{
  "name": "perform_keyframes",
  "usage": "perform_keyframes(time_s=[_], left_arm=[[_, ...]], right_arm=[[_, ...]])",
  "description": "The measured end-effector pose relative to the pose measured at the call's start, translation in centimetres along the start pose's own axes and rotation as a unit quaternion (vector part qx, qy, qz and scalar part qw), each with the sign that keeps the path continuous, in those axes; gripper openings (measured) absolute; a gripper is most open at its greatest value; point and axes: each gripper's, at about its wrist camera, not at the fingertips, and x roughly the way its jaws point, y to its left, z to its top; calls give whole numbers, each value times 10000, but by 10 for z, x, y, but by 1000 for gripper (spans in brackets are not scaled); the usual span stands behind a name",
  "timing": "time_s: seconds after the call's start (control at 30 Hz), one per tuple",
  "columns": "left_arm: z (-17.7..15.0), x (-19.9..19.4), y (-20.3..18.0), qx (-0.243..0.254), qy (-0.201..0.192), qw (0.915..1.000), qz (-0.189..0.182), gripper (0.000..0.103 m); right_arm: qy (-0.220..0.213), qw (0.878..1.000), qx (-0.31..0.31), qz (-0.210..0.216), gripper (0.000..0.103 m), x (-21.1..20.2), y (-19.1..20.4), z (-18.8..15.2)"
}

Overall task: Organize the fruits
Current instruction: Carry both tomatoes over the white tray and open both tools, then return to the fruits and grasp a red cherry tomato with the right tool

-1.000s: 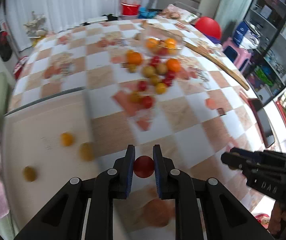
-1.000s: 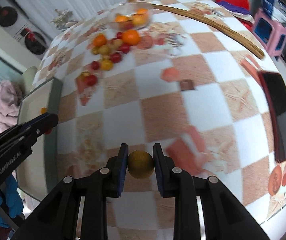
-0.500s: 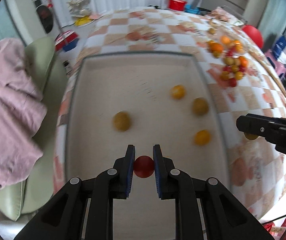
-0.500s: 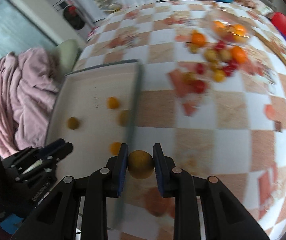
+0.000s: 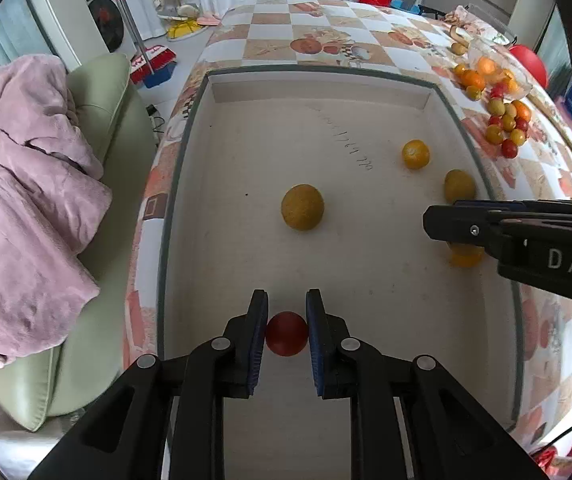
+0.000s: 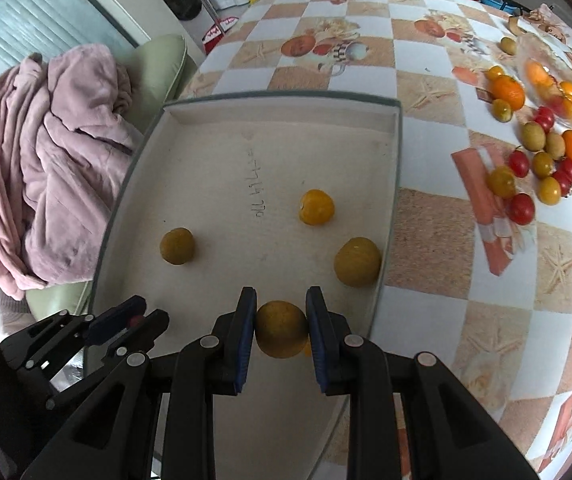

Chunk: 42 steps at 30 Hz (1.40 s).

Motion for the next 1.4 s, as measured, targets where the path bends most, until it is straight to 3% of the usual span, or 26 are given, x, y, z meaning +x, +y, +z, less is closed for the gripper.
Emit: perform_keyframes(time_s=[0.07, 0.13, 0.17, 0.2, 0.3, 0.47, 0.57, 0.7, 0.9, 1.13, 1.4], left_arm=[[-1, 3, 0, 18, 92, 10000, 12, 22], [-2, 3, 0, 37, 79, 9999, 84, 41], [-3, 3, 1, 39, 64, 9999, 91, 65], [-3, 1, 2, 28, -4, 9999, 127, 74], [-3, -2, 3, 117, -40, 9999, 114, 74], [3, -4, 3, 207, 6, 9998, 69, 74], [13, -14, -1, 272, -124, 9996, -17, 74], [35, -27, -22, 517, -322, 9980, -169, 74], [69, -34, -76, 786, -507, 9947, -427, 74], [100, -22, -146, 696, -402, 9951, -578, 74], [146, 18, -184, 266, -395, 9985, -262, 74]], right_arm=[[41, 10000, -4, -18, 28, 3, 1, 0], [105, 9999, 6, 3, 28, 6, 2, 0], [134, 9999, 19, 11, 30, 8, 2, -1], [143, 9999, 30, 20, 38, 9, 2, 0], [52, 9999, 102, 111, 66, 3, 2, 0], [-269, 9991, 251, 204, 79, -23, -1, 5], [-489, 9981, 365, 3, 79, -44, -14, 6], [-666, 9932, 874, -385, 79, -65, -60, -2], [-565, 9834, 1565, -727, 79, -73, -139, -16], [-512, 9808, 1724, -750, 79, -82, -201, -4], [-603, 9778, 1920, -589, 77, -77, -250, 30]])
